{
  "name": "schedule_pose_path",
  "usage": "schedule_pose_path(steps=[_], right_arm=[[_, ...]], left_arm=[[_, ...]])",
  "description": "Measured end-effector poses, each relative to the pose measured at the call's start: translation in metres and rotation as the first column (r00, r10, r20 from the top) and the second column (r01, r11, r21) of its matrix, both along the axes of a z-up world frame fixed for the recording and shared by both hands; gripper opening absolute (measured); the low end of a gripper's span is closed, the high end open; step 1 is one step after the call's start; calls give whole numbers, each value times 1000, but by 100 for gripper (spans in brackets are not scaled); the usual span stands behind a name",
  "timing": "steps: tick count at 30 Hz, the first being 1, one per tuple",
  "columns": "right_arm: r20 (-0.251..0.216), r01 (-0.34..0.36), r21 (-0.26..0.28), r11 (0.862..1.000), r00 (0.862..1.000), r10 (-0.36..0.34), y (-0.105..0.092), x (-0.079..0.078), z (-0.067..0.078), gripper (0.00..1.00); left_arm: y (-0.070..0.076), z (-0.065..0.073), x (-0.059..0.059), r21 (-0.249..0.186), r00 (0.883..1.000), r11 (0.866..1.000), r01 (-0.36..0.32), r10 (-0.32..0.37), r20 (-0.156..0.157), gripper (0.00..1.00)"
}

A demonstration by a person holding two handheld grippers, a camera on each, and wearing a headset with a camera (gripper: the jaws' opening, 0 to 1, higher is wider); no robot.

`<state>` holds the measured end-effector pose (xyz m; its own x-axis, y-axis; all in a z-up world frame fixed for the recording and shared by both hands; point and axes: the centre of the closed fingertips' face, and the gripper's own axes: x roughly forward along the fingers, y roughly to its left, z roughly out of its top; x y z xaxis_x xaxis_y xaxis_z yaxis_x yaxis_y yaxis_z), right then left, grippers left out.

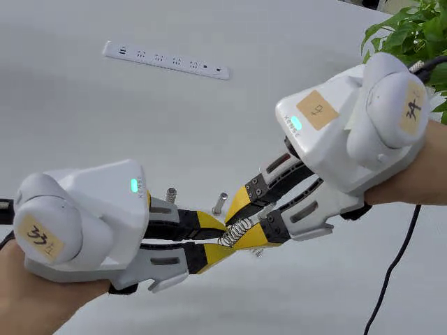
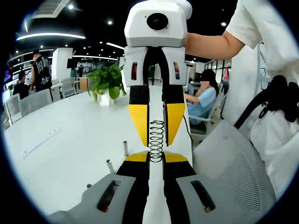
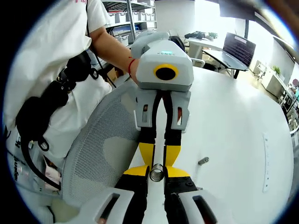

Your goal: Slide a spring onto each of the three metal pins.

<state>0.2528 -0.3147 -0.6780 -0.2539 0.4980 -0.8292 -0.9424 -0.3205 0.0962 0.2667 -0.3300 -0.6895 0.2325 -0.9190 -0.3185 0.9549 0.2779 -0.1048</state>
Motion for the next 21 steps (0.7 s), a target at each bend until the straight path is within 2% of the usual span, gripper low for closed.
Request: schedule_pose_path(steps=[11, 21], right_arm=[[15, -14, -17, 1000, 1000, 14, -2, 2, -2, 6], [16, 2, -21, 1000, 1000, -1, -1, 5, -6, 6]], left_arm=[[-1, -2, 0, -2, 1000, 1000, -2, 2, -5, 6], [0, -4, 1, -7, 1000, 1000, -10, 9, -14, 6]])
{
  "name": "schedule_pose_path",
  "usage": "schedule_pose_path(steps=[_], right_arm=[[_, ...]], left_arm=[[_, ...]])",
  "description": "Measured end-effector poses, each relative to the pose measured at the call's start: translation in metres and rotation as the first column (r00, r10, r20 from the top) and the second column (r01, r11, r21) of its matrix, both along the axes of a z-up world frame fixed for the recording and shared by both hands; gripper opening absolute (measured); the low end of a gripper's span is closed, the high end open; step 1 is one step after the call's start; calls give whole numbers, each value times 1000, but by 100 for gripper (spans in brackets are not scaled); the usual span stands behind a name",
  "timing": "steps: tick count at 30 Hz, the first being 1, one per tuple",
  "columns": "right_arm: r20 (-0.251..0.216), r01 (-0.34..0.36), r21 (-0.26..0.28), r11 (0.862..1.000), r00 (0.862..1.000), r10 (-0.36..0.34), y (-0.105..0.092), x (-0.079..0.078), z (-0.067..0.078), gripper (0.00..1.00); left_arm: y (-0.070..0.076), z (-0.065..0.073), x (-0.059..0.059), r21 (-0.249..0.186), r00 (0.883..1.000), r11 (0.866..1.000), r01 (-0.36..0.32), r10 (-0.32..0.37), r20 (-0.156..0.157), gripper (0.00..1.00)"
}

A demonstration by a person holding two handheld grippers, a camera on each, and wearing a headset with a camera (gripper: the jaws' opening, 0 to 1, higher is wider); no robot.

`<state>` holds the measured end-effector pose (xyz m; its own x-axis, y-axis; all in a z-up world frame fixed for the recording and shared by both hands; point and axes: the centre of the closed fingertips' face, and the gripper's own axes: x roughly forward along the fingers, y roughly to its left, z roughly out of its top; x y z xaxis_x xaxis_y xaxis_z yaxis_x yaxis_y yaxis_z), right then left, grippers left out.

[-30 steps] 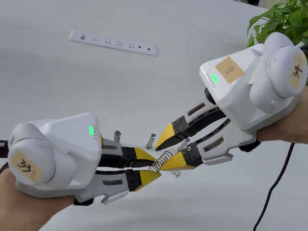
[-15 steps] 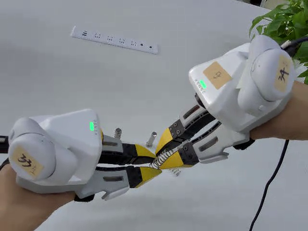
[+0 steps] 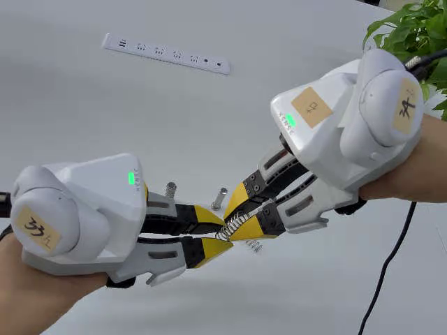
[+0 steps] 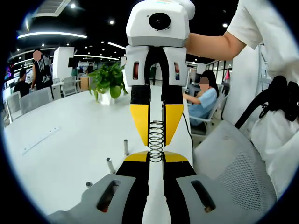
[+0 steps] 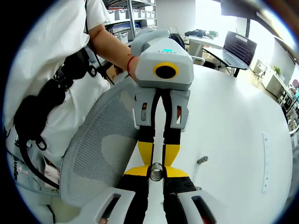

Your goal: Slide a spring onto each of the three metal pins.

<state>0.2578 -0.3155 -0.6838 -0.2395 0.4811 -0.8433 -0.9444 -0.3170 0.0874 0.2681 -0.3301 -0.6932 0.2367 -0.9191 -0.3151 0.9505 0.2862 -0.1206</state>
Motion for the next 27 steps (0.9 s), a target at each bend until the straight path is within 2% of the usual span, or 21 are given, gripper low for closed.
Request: schedule_pose_path(steps=[8, 13, 21, 27], right_arm=[[-2, 10, 0, 1000, 1000, -10, 2, -1, -2, 6], [-12, 28, 14, 999, 1000, -28, 4, 0, 1, 6], [-8, 70, 28, 997, 998, -70, 4, 8, 7, 6], [15, 123, 22, 992, 992, -123, 1, 24, 7, 6]], left_arm=[[1, -2, -1, 2, 1000, 1000, 0, 0, 3, 7], [4, -1, 0, -6, 1000, 1000, -7, 7, 1, 7], [20, -7, 5, 10, 999, 999, -48, 48, -4, 13], [43, -13, 9, 32, 995, 994, -102, 102, -8, 21]])
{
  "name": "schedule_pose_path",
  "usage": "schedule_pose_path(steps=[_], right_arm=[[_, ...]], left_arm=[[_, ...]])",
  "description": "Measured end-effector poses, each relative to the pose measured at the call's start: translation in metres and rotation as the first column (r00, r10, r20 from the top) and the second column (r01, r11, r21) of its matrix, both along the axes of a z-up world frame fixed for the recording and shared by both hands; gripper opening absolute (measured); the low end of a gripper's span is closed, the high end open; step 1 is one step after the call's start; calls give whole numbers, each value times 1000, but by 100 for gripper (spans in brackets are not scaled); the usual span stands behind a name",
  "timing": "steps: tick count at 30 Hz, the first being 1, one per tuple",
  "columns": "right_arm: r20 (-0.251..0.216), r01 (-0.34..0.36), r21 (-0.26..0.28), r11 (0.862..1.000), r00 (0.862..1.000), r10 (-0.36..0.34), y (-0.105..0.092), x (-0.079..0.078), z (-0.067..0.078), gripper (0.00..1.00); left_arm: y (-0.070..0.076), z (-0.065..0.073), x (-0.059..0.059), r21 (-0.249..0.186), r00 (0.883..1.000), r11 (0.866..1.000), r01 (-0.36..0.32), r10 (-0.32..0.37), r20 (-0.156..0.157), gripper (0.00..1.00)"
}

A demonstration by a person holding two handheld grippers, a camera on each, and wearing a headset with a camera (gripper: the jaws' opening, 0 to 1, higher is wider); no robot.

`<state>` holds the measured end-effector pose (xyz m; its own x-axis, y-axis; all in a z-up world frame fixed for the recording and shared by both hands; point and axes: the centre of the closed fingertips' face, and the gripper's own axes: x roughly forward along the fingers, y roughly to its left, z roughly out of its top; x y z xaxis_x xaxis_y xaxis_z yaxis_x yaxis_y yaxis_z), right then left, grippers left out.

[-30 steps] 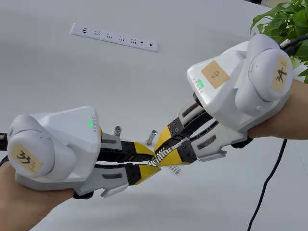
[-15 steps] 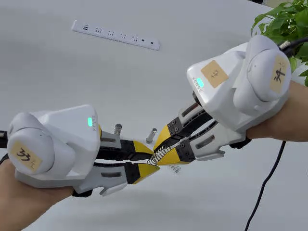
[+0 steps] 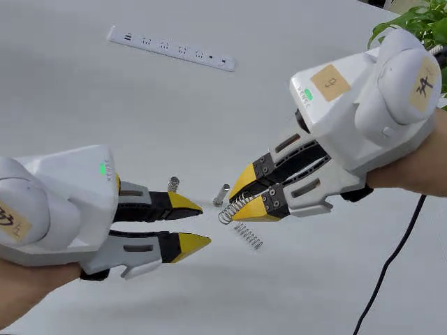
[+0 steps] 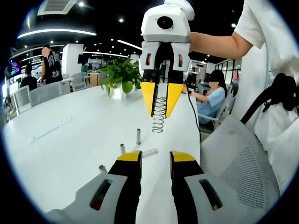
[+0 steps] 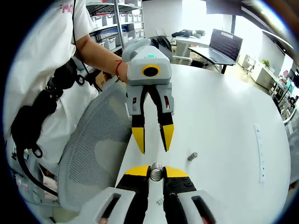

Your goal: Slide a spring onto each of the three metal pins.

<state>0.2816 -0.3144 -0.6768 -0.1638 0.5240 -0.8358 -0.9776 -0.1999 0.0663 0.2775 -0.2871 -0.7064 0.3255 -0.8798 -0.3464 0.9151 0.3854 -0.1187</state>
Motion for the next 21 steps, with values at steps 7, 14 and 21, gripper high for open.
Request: schedule_pose_path(steps=[7, 14, 21], right_arm=[[41, 70, -26, 997, 997, -69, -6, 24, -4, 6], [75, 128, -64, 990, 990, -123, -11, 46, -14, 6], [109, 167, -111, 980, 982, -155, -17, 63, -26, 6]], left_arm=[[28, -10, 5, 28, 998, 998, -56, 56, -9, 33], [47, -19, 5, 50, 997, 996, -77, 78, -15, 45], [58, -24, 7, 50, 996, 995, -88, 89, -8, 59]])
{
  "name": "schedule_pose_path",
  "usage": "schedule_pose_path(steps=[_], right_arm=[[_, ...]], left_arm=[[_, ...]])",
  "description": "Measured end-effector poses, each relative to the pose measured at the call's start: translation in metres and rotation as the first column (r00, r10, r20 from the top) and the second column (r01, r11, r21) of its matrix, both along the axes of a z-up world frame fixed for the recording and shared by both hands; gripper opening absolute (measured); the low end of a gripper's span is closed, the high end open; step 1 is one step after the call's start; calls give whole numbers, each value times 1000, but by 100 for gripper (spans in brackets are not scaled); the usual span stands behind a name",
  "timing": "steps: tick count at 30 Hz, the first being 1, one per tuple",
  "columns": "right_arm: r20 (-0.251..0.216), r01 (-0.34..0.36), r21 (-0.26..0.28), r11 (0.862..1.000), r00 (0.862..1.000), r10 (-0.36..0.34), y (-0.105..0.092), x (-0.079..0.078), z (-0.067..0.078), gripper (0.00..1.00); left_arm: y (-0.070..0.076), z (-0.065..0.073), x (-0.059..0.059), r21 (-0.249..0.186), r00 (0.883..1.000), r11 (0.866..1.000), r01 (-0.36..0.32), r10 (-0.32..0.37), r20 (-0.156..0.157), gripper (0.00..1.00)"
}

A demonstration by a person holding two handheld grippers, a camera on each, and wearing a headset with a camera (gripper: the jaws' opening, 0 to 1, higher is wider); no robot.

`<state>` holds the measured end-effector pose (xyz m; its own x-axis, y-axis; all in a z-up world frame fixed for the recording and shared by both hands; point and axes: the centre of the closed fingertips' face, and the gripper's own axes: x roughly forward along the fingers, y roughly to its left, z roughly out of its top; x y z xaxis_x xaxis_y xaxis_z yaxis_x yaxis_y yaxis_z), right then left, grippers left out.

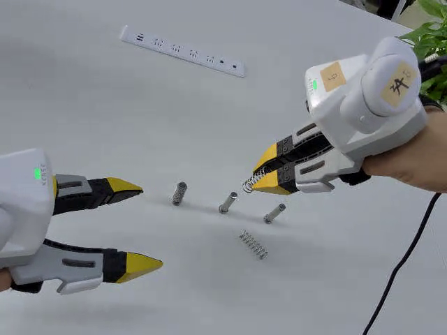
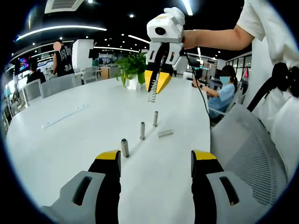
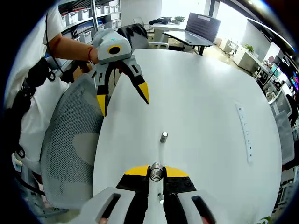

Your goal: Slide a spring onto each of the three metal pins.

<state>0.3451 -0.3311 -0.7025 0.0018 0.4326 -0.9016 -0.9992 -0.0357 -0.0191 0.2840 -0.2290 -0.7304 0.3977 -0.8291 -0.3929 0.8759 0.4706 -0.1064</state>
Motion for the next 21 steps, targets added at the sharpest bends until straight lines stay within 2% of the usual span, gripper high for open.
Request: schedule_pose_path(steps=[2, 4, 6, 8, 10, 15, 21], right_arm=[[6, 1, -14, 1000, 1000, -1, -1, 6, -6, 6], [6, 4, -24, 1000, 1000, -4, -2, 11, -12, 6], [8, -1, -36, 999, 1000, 1, -1, 12, -16, 6], [6, -3, -42, 999, 1000, 3, 0, 12, -19, 6], [-2, -1, -46, 999, 1000, 0, 1, 14, -24, 6], [-13, 3, -55, 998, 1000, -3, 1, 20, -37, 6], [-26, 0, -72, 997, 1000, -2, 1, 17, -45, 6]], left_arm=[[1, -1, 1, -2, 1000, 1000, -3, 3, -1, 65], [1, 0, 1, -8, 1000, 1000, 1, -1, 18, 70], [2, -1, 2, -14, 1000, 1000, 1, -1, 11, 73], [2, -1, 3, -17, 1000, 1000, 0, 0, 22, 74], [2, -1, 3, -33, 1000, 999, -4, 5, 14, 77], [4, -2, 4, -41, 1000, 999, -10, 10, 15, 80], [5, -6, 4, -46, 1000, 999, -17, 17, 7, 82]])
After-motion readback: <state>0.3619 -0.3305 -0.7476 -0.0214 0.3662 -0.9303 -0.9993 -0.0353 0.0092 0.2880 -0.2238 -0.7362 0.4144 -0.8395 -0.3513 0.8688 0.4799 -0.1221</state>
